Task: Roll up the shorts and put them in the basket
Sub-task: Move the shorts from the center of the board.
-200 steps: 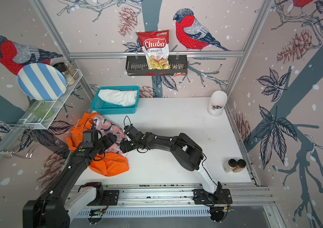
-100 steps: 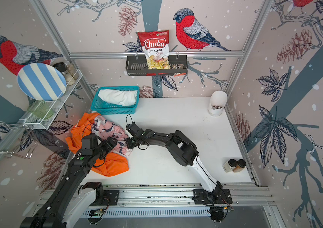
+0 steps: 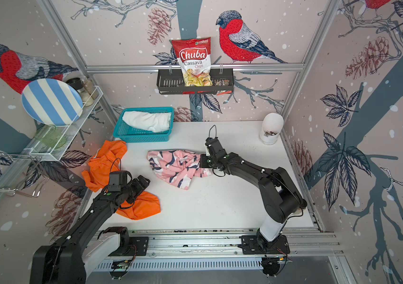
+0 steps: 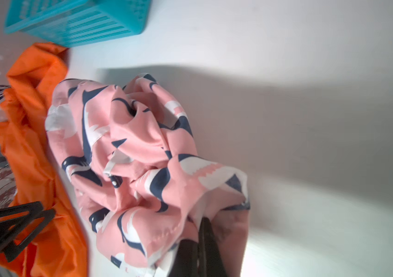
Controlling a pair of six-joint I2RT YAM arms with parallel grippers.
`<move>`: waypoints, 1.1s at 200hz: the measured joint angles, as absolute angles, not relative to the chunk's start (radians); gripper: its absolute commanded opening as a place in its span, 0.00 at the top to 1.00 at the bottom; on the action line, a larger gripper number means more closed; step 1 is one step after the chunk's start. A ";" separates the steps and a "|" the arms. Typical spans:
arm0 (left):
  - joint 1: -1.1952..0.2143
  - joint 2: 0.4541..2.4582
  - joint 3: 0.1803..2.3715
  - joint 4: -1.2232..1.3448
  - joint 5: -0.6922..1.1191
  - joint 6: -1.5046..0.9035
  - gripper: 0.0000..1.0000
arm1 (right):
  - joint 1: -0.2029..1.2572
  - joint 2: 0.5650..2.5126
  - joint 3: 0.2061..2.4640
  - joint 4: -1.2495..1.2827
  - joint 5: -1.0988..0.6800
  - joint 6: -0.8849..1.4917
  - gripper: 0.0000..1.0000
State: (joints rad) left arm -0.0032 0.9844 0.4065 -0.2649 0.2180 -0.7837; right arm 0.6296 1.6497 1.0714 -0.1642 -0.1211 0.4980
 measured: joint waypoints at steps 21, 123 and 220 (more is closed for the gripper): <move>-0.003 1.002 0.437 -0.264 0.207 -0.772 0.12 | 0.548 1.528 0.976 -0.228 -0.047 0.502 0.78; -0.416 1.434 0.796 -0.169 0.253 -0.710 0.16 | 0.474 1.224 0.836 -0.362 0.007 0.433 0.17; -0.659 1.794 1.088 -0.118 0.258 -0.752 0.79 | 0.045 1.326 0.679 -0.212 -0.241 0.413 0.46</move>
State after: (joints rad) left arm -0.6590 1.7943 1.0878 -0.1181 0.2584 -0.7517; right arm 0.0448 1.3258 0.6788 -0.2119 -0.2413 0.4133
